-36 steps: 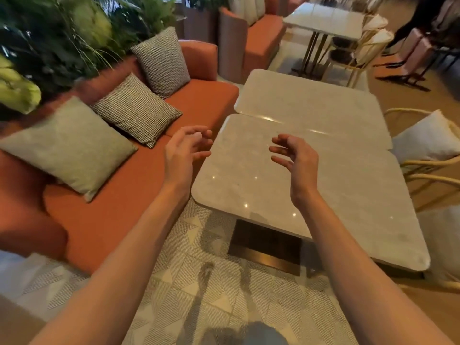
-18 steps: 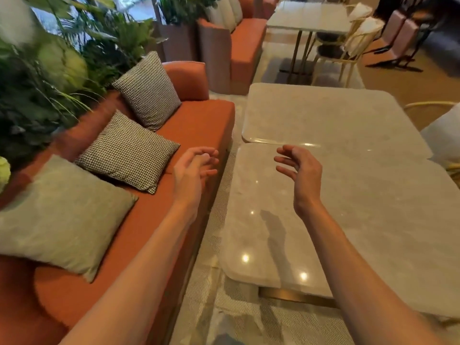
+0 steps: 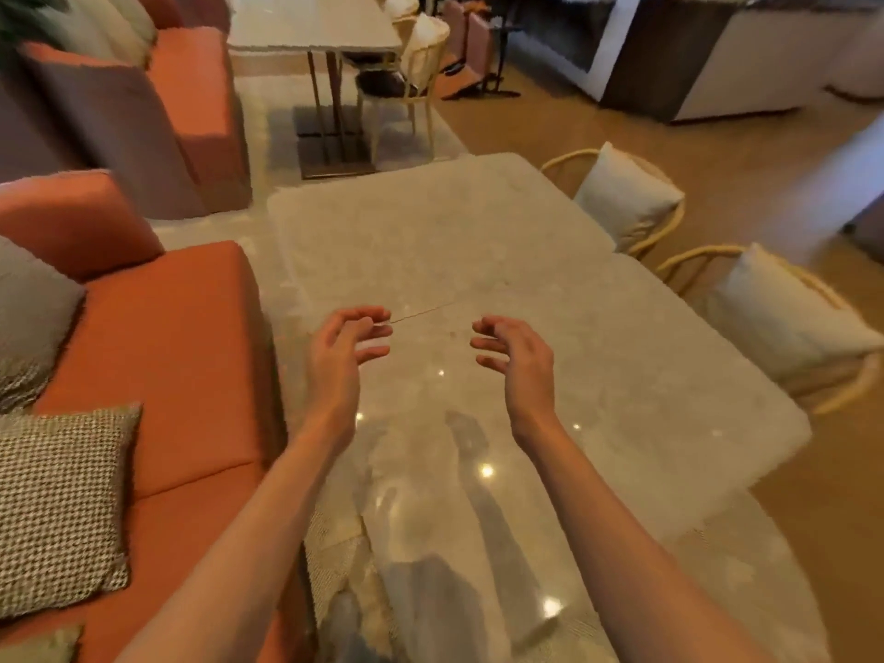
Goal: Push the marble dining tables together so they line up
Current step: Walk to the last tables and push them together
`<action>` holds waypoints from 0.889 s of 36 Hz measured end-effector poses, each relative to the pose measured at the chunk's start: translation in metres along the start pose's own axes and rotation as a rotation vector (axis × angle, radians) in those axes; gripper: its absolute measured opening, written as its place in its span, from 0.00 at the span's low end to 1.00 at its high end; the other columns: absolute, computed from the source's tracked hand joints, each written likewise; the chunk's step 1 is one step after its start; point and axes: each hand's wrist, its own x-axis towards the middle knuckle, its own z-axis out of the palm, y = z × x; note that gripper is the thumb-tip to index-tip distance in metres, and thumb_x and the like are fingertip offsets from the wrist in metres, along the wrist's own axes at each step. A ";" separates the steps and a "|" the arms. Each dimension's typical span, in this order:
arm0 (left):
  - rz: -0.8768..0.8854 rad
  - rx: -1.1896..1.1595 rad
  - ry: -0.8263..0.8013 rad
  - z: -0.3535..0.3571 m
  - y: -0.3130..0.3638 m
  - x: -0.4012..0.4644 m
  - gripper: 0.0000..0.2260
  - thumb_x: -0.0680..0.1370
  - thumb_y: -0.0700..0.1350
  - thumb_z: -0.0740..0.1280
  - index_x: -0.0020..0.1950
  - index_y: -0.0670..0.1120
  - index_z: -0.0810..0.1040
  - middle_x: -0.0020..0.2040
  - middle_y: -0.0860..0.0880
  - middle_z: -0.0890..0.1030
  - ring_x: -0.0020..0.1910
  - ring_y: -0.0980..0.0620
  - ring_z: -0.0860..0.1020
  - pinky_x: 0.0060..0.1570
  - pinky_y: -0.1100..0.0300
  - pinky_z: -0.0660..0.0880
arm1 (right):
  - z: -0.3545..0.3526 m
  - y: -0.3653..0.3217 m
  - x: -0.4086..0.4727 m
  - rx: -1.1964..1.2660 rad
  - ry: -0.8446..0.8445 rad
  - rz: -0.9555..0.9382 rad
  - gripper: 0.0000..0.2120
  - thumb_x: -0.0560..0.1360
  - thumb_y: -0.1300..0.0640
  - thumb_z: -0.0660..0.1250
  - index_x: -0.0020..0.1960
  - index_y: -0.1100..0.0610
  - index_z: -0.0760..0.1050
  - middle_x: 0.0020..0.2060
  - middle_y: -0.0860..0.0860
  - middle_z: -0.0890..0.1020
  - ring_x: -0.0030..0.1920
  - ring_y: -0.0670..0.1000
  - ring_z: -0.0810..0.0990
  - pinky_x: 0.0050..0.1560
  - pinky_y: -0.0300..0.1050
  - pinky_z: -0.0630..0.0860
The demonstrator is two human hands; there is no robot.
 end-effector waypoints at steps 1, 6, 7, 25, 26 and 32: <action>-0.019 0.007 -0.038 0.007 -0.002 0.008 0.11 0.80 0.35 0.60 0.48 0.44 0.82 0.51 0.42 0.84 0.50 0.43 0.82 0.49 0.49 0.79 | -0.001 -0.001 0.002 -0.007 0.049 0.010 0.12 0.82 0.59 0.61 0.57 0.63 0.81 0.52 0.56 0.85 0.54 0.59 0.84 0.54 0.55 0.80; -0.077 0.029 -0.260 0.045 -0.004 0.037 0.10 0.80 0.36 0.61 0.49 0.44 0.82 0.52 0.42 0.85 0.51 0.43 0.83 0.50 0.49 0.79 | -0.005 -0.008 0.003 0.005 0.288 0.010 0.12 0.82 0.58 0.61 0.56 0.62 0.81 0.51 0.55 0.86 0.52 0.57 0.84 0.51 0.50 0.81; -0.082 0.028 -0.302 0.052 -0.004 0.041 0.10 0.80 0.36 0.61 0.49 0.43 0.82 0.52 0.42 0.84 0.51 0.44 0.83 0.50 0.49 0.79 | -0.005 -0.010 0.002 0.010 0.326 0.005 0.12 0.82 0.58 0.61 0.56 0.61 0.81 0.51 0.55 0.86 0.52 0.57 0.85 0.51 0.50 0.81; -0.234 0.178 -0.570 0.038 -0.035 0.036 0.09 0.80 0.37 0.61 0.50 0.43 0.81 0.54 0.40 0.83 0.51 0.44 0.82 0.50 0.50 0.79 | 0.035 0.042 -0.023 0.128 0.519 0.115 0.10 0.80 0.57 0.62 0.53 0.59 0.81 0.53 0.60 0.85 0.54 0.60 0.84 0.55 0.57 0.80; -0.241 0.186 -0.574 0.033 -0.036 0.044 0.09 0.80 0.37 0.61 0.49 0.43 0.81 0.54 0.40 0.83 0.51 0.45 0.81 0.50 0.50 0.79 | 0.041 0.045 -0.019 0.129 0.526 0.121 0.09 0.80 0.57 0.62 0.53 0.59 0.81 0.53 0.60 0.85 0.54 0.60 0.84 0.55 0.57 0.80; -0.261 0.226 -0.635 0.012 -0.048 0.121 0.08 0.80 0.38 0.62 0.51 0.42 0.81 0.53 0.42 0.83 0.50 0.47 0.81 0.49 0.51 0.78 | 0.097 0.067 0.030 0.113 0.572 0.134 0.08 0.79 0.57 0.63 0.50 0.56 0.80 0.50 0.58 0.85 0.53 0.60 0.84 0.53 0.56 0.80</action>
